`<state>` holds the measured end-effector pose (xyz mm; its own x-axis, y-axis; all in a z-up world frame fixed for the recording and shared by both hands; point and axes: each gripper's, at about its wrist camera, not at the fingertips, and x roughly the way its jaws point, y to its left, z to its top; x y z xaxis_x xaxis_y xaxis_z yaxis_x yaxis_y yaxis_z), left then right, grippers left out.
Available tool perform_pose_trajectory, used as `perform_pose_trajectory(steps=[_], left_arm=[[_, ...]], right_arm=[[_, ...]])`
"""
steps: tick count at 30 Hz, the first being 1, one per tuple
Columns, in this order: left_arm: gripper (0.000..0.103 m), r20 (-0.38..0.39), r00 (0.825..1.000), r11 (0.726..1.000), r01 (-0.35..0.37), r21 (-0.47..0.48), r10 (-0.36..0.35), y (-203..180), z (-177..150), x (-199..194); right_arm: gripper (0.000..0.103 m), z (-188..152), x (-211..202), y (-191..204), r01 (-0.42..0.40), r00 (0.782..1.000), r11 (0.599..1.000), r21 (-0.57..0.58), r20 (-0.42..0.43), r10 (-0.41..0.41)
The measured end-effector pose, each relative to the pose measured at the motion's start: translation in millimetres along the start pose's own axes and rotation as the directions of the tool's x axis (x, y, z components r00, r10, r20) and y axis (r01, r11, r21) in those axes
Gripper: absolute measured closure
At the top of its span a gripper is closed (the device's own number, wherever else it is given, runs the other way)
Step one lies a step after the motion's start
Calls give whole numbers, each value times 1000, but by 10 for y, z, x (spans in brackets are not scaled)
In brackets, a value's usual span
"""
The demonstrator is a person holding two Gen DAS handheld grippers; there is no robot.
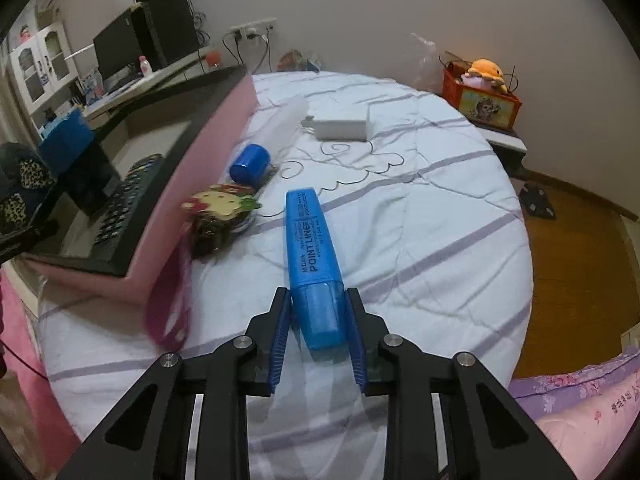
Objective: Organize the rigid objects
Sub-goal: 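Carry the highlighter into the tray and release it beside the remote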
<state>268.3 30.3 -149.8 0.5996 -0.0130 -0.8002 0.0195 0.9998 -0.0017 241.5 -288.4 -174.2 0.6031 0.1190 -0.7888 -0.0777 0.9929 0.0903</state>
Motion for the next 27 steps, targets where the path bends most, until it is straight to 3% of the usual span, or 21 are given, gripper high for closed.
perform_pose_trajectory(steps=[2, 4, 12, 13, 14, 15, 23, 27], left_arm=[[90, -3, 1000, 1000, 4, -1, -4, -3, 6, 2], [90, -3, 1000, 1000, 7, 1, -7, -7, 9, 1], [90, -7, 1000, 1000, 10, 0, -10, -8, 12, -5], [90, -6, 1000, 1000, 10, 0, -10, -10, 13, -3], [90, -6, 1000, 1000, 11, 0, -11, -12, 16, 6], [90, -6, 1000, 1000, 11, 0, -11, -15, 15, 6], [90, -4, 1000, 1000, 17, 5, -17, -33, 13, 22], [88, -5, 1000, 1000, 20, 6, -20, -34, 17, 34]], right_arm=[[60, 12, 0, 10, 12, 1000, 1000, 1, 16, -12], [52, 60, 45, 3, 48, 999, 999, -3, 21, -48], [52, 285, 300, 41, 69, 997, 996, -51, 20, -69], [55, 290, 320, 59, 67, 998, 996, -60, 27, -65], [73, 289, 333, 67, 60, 998, 996, -60, 33, -58], [77, 279, 328, 69, 42, 998, 998, -52, 39, -40], [77, 243, 84, -3, -30, 993, 999, 36, 113, 26], [77, 322, -179, 101, -7, 982, 1000, 22, 187, 3]])
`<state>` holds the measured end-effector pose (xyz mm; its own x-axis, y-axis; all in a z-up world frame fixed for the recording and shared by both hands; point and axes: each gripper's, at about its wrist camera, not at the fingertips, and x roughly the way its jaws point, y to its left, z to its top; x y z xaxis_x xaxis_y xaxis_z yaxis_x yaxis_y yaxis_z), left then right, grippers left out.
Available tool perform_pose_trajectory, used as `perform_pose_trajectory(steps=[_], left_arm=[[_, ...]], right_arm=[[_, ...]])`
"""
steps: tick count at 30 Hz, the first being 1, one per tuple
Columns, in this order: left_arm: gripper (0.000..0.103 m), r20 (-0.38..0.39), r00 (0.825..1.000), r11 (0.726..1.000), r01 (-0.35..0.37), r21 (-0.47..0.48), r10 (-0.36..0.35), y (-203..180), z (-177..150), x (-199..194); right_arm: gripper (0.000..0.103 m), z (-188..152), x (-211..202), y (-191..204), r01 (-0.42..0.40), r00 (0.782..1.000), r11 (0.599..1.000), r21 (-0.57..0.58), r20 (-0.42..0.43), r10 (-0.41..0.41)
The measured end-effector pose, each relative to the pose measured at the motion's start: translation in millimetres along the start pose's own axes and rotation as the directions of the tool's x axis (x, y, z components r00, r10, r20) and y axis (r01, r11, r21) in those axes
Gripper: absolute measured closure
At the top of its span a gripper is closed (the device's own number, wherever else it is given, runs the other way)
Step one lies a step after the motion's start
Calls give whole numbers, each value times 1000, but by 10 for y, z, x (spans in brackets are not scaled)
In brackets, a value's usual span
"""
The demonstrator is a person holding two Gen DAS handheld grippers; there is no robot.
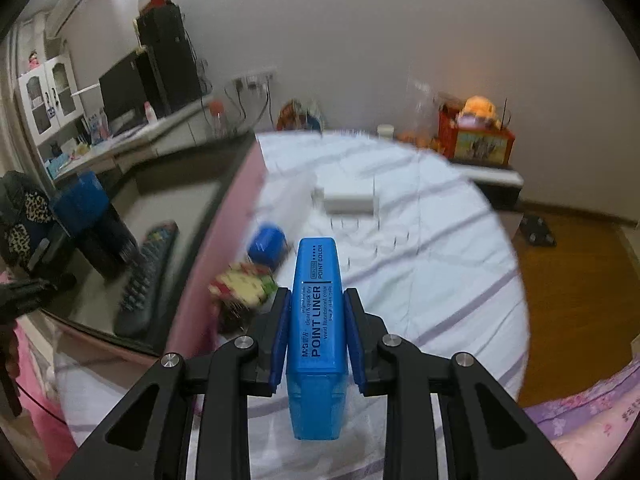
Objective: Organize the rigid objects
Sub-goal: 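Carry the highlighter into the tray and release it beside the remote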
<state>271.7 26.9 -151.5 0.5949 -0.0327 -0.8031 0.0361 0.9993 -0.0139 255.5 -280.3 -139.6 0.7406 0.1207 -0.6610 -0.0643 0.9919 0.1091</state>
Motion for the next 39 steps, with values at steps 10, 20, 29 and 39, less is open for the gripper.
perform_pose_trajectory(steps=[10, 20, 29, 39], left_arm=[[88, 0, 1000, 1000, 2, 0, -2, -6, 1, -1], [88, 0, 1000, 1000, 2, 2, -2, -12, 7, -4], [87, -1, 1000, 1000, 8, 0, -8, -15, 20, 3], [87, -1, 1000, 1000, 11, 1, -10, -11, 44, 10]], right_arm=[[76, 350, -406, 451, 46, 986, 997, -67, 162, -34], [76, 490, -335, 805, 9, 986, 991, -131, 168, 13], [76, 483, -40, 1005, -47, 994, 985, -164, 90, 62], [76, 336, 571, 1211, -33, 997, 973, -230, -72, 17]])
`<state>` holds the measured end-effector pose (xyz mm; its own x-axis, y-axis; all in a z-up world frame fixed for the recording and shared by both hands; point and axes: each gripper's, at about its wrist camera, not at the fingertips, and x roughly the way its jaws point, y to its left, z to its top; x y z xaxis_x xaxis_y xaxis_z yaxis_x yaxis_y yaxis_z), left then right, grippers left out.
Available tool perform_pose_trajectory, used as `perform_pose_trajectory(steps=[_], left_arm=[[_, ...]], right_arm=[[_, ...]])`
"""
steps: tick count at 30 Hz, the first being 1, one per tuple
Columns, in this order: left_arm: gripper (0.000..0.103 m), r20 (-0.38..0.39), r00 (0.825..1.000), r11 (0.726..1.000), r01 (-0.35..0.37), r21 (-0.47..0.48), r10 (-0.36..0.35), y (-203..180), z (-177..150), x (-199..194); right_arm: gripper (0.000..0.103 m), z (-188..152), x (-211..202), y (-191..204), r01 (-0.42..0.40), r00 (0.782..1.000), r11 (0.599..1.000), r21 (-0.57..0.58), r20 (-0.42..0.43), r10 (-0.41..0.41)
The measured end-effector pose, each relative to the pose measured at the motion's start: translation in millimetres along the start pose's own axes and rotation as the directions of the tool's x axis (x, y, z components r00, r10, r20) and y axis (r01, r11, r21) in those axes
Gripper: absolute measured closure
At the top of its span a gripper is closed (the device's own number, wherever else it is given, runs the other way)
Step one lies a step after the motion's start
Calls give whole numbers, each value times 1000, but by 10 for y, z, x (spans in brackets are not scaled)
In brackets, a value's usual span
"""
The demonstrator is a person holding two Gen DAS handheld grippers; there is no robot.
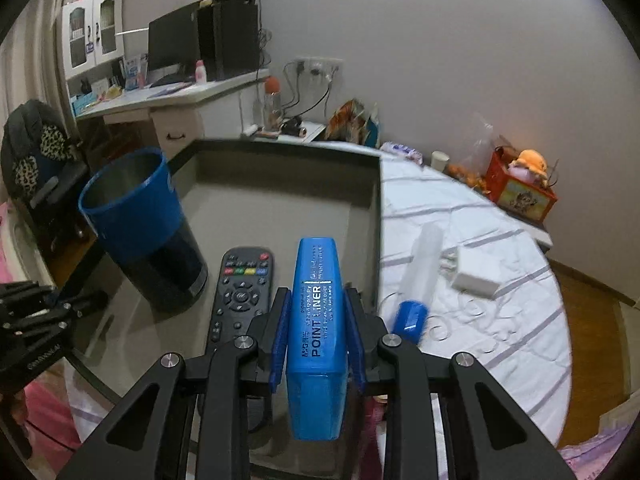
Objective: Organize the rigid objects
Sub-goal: 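Carry the highlighter into the tray and release it beside the remote, then move the right tool to the white charger and grasp it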
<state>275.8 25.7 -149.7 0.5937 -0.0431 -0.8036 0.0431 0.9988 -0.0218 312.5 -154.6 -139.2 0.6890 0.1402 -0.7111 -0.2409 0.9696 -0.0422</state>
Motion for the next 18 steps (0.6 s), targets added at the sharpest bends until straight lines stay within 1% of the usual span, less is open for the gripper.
perform_pose_trajectory(steps=[6, 9, 12, 13, 14, 15, 16, 18], left_arm=[[87, 1, 1000, 1000, 2, -1, -2, 5, 2, -4], [87, 1, 1000, 1000, 1, 0, -1, 15, -2, -12], [87, 1, 1000, 1000, 2, 1, -2, 21, -12, -11], [87, 1, 1000, 1000, 1, 1, -1, 22, -9, -11], [87, 2, 1000, 1000, 0, 1, 0, 25, -15, -11], [87, 1, 1000, 1000, -1, 1, 1, 27, -22, -12], [87, 1, 1000, 1000, -1, 1, 1, 30, -22, -10], [87, -1, 1000, 1000, 0, 2, 0, 33, -19, -9]], right_arm=[[76, -66, 147, 48, -10, 999, 1000, -16, -40, 9], [76, -73, 133, 52, -30, 999, 999, -14, -30, 29], [75, -75, 36, 54, -54, 999, 998, -21, 9, 54], [61, -63, 13, 58, -53, 998, 998, -25, 19, 54], [40, -58, -56, 52, -39, 998, 999, -30, 44, 41], [30, -51, -102, 40, -33, 997, 999, -30, 65, 35], [23, -47, -161, 19, -33, 996, 999, -25, 84, 35], [23, -38, -314, -64, -48, 991, 999, -4, 123, 48]])
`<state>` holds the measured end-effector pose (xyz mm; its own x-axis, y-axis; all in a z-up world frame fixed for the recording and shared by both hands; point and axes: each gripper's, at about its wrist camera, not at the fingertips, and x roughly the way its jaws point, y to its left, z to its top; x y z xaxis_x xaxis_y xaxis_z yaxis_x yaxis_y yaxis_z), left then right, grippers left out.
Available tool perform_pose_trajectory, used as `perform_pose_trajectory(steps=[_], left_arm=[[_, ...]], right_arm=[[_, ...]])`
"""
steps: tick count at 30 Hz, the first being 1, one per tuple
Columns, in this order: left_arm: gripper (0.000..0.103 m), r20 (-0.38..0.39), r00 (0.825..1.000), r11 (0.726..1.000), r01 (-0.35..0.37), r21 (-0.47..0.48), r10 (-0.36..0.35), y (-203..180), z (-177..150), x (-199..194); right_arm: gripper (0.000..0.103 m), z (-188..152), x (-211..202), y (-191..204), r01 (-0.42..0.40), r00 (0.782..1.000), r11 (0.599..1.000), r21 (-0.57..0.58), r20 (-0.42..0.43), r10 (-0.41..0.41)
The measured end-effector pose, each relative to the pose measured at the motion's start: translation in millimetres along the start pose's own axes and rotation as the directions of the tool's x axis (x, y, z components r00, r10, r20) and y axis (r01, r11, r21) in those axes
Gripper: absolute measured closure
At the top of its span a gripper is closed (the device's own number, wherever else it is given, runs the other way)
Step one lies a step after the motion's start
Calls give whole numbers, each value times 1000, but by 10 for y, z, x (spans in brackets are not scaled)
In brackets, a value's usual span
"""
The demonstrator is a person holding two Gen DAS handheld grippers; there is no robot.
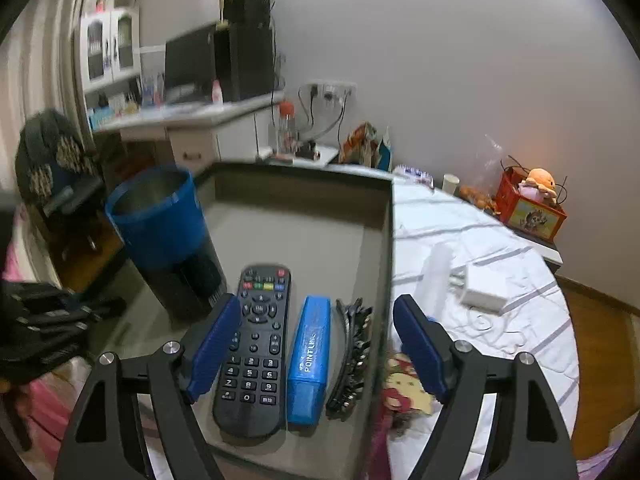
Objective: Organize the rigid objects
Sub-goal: 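Move the right tool to the white charger and grasp it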
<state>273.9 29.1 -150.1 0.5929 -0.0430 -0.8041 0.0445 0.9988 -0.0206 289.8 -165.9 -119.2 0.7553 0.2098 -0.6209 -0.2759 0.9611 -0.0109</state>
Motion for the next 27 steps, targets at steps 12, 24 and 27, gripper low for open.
perform_pose_trajectory(steps=[12, 24, 27], left_arm=[[87, 0, 1000, 1000, -4, 1, 4, -13, -21, -4], [87, -1, 1000, 1000, -23, 8, 23, -38, -26, -13], [86, -3, 1000, 999, -30, 17, 30, -63, -11, -1]], right_arm=[[0, -7, -805, -855, 34, 977, 970, 241, 198, -84], [0, -201, -122, -1301, 206, 978, 949, 237, -27, -206], [0, -215, 106, -1361, 209, 978, 953, 221, -69, -199]])
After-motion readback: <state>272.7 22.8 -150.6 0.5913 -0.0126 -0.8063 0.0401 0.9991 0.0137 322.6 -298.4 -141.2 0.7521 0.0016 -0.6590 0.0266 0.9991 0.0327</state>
